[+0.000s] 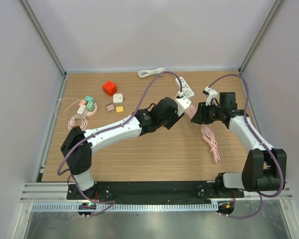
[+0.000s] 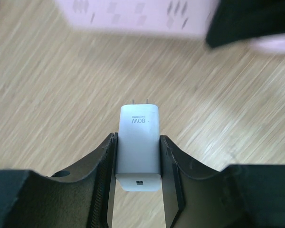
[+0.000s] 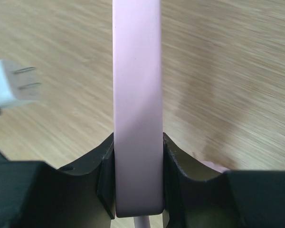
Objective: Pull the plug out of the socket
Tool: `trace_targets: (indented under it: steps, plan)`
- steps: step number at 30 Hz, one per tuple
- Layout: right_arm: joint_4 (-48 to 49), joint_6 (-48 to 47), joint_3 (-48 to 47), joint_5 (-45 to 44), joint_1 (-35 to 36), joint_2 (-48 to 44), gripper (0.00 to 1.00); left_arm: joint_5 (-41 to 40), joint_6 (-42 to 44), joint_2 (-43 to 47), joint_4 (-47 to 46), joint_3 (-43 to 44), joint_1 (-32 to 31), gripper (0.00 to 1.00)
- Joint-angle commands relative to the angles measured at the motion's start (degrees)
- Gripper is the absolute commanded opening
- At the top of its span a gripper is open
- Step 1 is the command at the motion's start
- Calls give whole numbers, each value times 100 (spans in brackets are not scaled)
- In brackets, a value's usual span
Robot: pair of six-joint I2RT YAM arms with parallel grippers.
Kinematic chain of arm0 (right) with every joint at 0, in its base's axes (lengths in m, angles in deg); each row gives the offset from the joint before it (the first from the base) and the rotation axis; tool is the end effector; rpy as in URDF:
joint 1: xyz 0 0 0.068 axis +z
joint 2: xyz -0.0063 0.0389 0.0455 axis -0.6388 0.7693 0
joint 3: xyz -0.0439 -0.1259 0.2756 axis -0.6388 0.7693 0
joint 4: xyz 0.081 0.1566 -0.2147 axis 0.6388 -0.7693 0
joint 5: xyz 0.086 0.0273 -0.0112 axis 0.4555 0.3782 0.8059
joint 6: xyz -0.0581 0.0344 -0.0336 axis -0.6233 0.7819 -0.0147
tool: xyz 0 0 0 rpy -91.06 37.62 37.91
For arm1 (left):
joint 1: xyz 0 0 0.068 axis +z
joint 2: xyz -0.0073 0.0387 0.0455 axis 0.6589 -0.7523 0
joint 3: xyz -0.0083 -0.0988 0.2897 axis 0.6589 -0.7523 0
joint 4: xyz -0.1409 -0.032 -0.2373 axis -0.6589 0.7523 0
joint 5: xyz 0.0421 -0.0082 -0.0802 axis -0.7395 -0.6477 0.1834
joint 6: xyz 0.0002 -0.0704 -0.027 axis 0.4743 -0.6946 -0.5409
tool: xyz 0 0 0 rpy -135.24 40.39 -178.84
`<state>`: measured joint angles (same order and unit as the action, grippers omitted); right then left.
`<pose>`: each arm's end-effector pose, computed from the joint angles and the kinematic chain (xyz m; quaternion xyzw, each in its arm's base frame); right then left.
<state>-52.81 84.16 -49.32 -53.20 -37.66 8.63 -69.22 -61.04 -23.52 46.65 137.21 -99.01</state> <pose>0.2935 0.0473 0.2520 -0.1586 0.8831 0.2767 0.3442 0.2526 -0.3751 0.3114 0.3911 0.7852 -0.1349 0.4608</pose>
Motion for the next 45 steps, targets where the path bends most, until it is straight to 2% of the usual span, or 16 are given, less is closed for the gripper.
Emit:
trace_targets:
  steps: [1,5,8,10,17,21,27,34,42,45]
  plan:
    - [364,38,-39,-725,-134,-229,1,55,-35,81,1483,511,216,0]
    - [356,12,-39,-673,-125,-255,1,21,-70,36,1926,794,304,0]
    - [364,-49,-22,-507,-134,-360,1,82,-167,211,1733,497,584,0]
    - [295,-198,-22,-156,-134,-431,1,353,-596,334,1383,233,848,0]
    - [356,-313,58,66,-273,-712,1,1714,-1941,1063,-147,-1418,2500,0]
    - [329,-331,49,119,-292,-695,1,2147,-2811,1109,-1007,-1982,3667,0]
    - [321,-348,49,154,-327,-721,1,2910,-3602,495,-1317,-2010,4627,0]
    - [312,-357,49,171,-363,-730,1,3676,-3718,-113,-1107,-1694,4989,0]
    - [303,-375,49,198,-380,-712,1,3739,-3507,-482,-545,-1527,5015,1]
    - [303,-384,49,215,-389,-721,1,3485,-3419,-500,-317,-1509,5033,6]
